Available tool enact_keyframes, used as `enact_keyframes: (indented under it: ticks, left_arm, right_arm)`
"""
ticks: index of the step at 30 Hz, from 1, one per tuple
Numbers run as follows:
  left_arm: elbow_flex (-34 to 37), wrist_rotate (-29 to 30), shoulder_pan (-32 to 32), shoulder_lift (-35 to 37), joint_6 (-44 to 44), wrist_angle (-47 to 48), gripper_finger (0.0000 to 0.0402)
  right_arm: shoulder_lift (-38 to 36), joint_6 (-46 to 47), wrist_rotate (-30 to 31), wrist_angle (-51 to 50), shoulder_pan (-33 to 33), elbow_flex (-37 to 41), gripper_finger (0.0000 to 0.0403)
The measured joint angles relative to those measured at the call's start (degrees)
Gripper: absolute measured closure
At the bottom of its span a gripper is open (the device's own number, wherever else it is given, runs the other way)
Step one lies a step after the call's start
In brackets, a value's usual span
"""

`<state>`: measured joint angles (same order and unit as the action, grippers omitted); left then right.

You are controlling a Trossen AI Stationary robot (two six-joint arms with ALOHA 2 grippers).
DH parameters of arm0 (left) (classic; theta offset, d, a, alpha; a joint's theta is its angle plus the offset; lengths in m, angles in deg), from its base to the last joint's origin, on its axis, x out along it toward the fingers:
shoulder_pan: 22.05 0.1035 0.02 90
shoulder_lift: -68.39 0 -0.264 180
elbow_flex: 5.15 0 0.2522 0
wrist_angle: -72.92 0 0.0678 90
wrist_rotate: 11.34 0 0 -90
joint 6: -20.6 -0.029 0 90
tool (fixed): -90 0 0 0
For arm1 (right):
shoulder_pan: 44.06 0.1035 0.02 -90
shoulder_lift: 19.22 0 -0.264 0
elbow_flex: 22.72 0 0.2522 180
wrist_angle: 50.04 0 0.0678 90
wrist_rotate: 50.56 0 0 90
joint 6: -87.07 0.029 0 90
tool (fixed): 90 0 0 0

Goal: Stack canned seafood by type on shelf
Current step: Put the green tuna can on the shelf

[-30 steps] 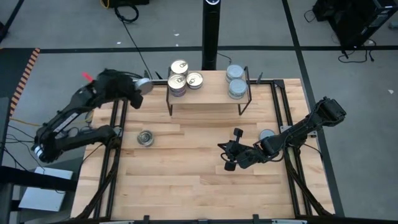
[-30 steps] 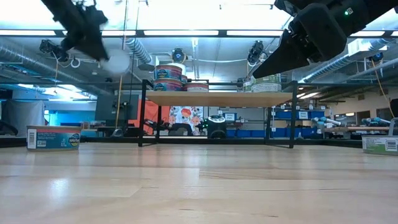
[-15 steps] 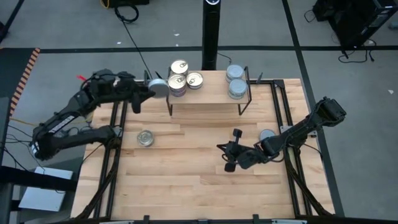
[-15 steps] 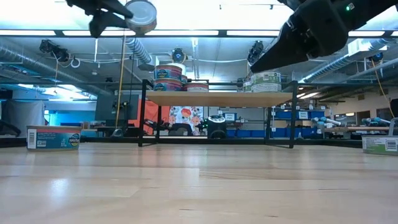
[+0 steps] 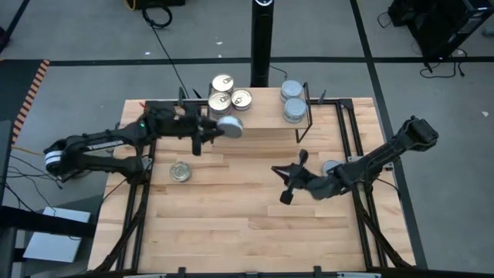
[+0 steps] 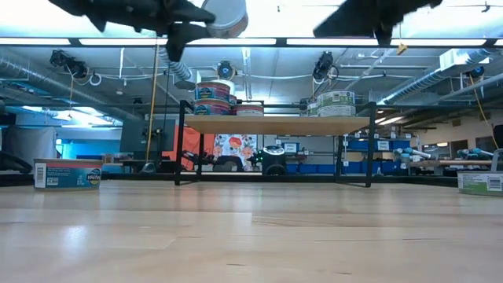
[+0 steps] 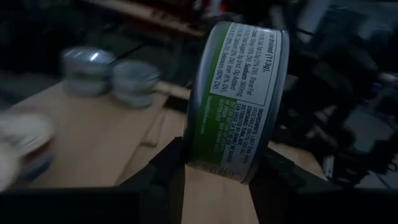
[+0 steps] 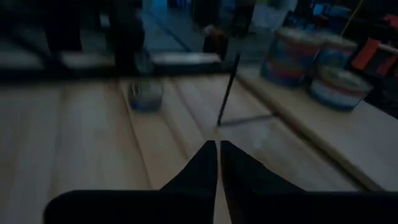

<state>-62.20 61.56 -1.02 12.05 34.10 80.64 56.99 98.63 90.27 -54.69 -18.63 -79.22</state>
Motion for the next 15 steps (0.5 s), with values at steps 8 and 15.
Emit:
enact_keyframes:
  ticks: [8, 15]
  left_arm:
    - [5.6, 2.9, -7.0, -8.4, -7.4, -18.5, 0.0263]
    - [5.7, 4.6, -8.7, -18.0, -7.7, -27.4, 0.0263]
  right_arm:
    - [-5.8, -10.3, -6.2, 9.4, -5.0, 0.0, 0.0313]
    - [-4.7, -11.9, -8.7, 11.8, -9.2, -0.2, 0.0240]
